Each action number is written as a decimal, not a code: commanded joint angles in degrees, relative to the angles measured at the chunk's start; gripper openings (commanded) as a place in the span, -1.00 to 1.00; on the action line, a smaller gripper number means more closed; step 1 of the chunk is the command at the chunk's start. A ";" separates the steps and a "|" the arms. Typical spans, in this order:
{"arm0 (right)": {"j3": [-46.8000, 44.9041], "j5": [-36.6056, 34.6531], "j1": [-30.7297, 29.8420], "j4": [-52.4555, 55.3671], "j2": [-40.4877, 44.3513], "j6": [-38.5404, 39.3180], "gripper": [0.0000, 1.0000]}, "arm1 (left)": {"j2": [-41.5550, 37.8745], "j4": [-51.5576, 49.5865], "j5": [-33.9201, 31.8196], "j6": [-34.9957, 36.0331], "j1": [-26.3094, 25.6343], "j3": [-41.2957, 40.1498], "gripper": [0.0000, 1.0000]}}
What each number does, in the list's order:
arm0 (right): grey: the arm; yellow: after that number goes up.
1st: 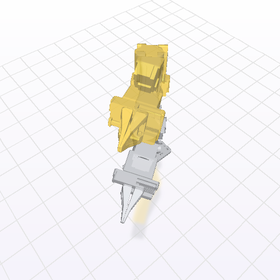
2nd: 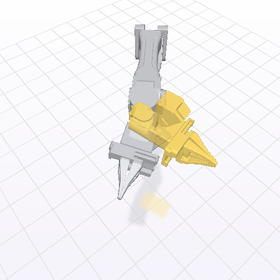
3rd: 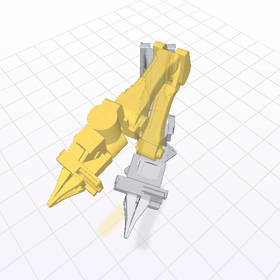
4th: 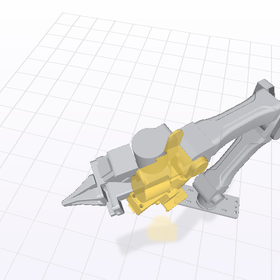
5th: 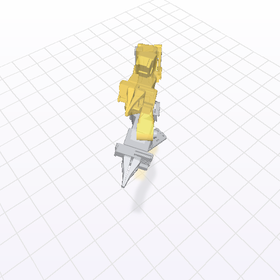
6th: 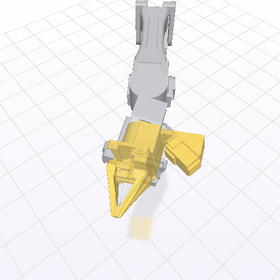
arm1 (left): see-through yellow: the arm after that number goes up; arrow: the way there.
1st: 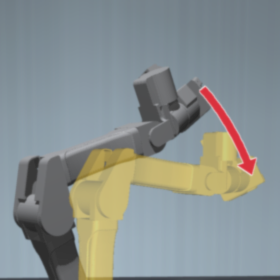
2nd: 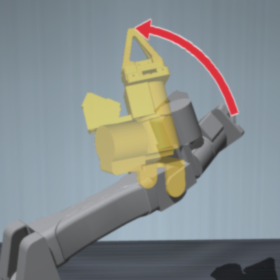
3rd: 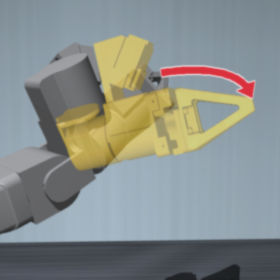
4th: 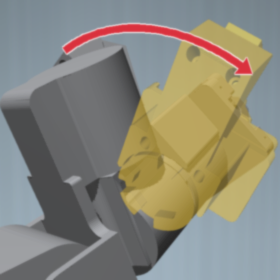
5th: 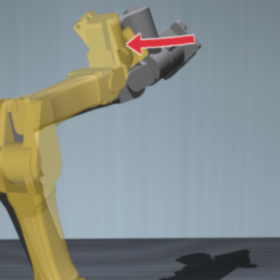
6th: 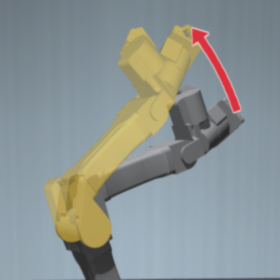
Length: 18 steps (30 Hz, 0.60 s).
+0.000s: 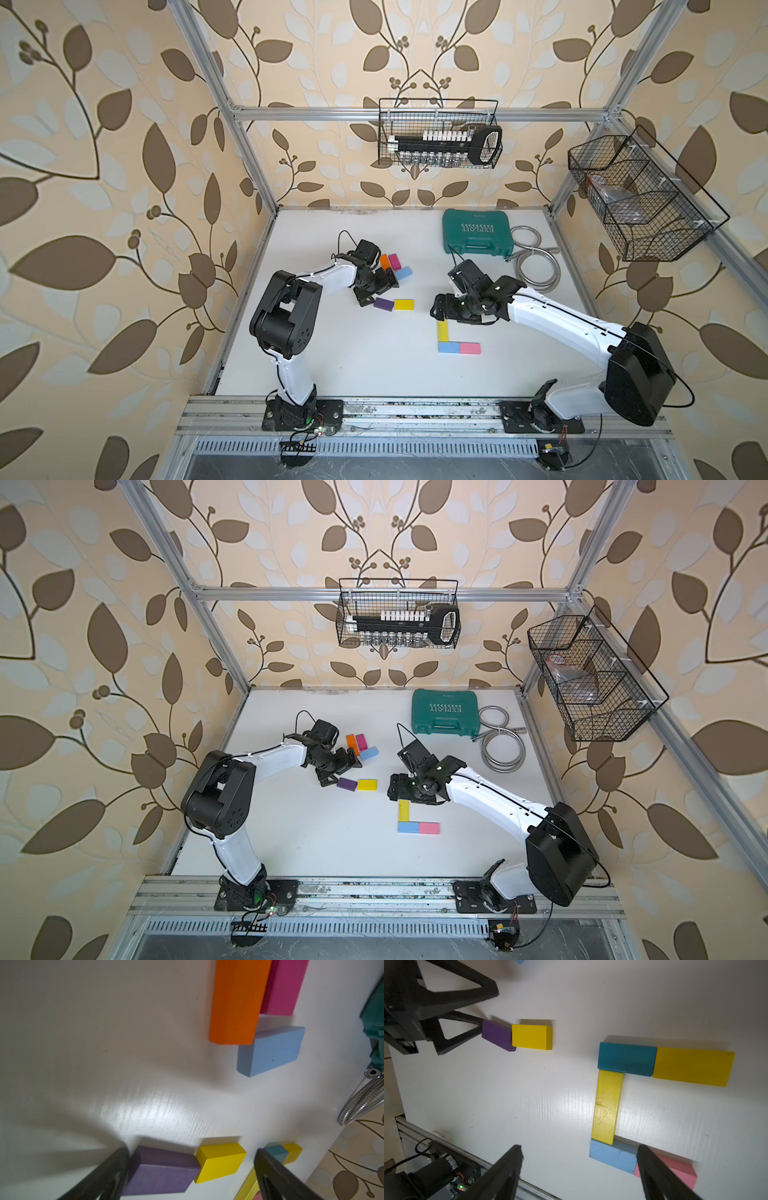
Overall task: Assemble the letter c with building blocks
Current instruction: Assemble the building block at the center of the board.
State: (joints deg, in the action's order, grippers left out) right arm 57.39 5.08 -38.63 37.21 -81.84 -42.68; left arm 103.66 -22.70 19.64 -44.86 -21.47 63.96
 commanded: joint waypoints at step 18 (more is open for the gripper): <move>0.87 -0.89 -0.57 -0.41 -0.64 -0.74 0.70 | -10.74 -10.35 -11.94 -8.84 -1.92 -5.42 0.95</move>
State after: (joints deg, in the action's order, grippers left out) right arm 57.39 4.91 -38.89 37.01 -82.26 -43.05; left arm 97.76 -27.83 12.82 -51.29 -22.59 59.20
